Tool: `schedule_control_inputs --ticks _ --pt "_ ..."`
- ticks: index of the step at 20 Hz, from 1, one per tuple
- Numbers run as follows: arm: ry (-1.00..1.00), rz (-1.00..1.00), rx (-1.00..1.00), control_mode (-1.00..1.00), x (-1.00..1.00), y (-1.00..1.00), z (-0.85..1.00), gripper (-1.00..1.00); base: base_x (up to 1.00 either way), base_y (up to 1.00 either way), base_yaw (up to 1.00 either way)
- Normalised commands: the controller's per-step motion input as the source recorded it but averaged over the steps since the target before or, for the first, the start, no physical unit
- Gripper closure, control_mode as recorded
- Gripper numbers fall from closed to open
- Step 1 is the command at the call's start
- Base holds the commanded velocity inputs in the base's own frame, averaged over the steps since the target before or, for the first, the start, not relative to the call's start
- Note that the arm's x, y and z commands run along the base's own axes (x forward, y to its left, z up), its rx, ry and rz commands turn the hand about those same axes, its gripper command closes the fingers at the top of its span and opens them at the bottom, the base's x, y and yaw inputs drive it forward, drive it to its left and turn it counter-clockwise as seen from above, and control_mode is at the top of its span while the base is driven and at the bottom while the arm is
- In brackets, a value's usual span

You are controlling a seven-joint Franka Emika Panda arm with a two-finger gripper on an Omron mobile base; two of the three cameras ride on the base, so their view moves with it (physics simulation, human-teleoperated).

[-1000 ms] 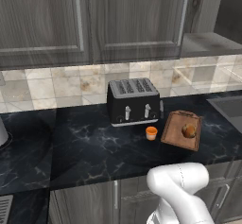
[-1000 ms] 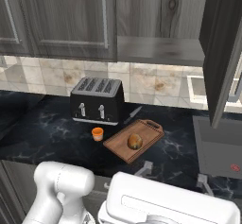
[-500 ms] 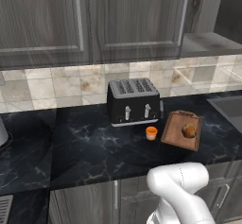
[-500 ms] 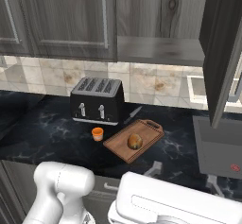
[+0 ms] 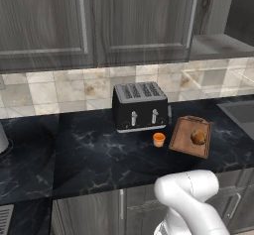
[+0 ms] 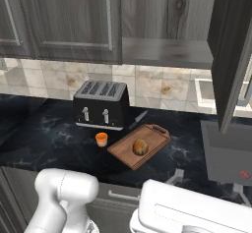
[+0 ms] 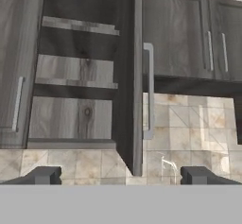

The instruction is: Pick the bread, place it on the cutting board, pick the jam, place it on the counter, and close the cabinet.

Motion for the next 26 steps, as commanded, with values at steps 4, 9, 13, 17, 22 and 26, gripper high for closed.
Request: schedule_control_inputs --ticks 4,9,13,17,22,26 --pt "0.0 0.0 0.0 -1.0 0.01 -0.18 0.0 -1.0 0.0 0.0 0.0" --pt "0.0 0.0 0.0 -1.0 0.05 -0.11 0.0 -1.0 0.0 0.0 0.0" --pt "0.0 0.0 0.0 -1.0 0.07 -0.11 0.0 -1.0 0.0 0.0 0.0" --pt "0.0 0.0 0.0 -1.0 0.16 -0.08 0.0 -1.0 0.0 0.0 0.0" --pt "0.0 0.02 0.0 -1.0 0.25 -0.05 -0.01 -1.0 0.0 0.0 0.0" --pt "-0.03 0.04 0.0 -1.0 0.19 -0.1 -0.01 -1.0 0.0 0.0 0.0"
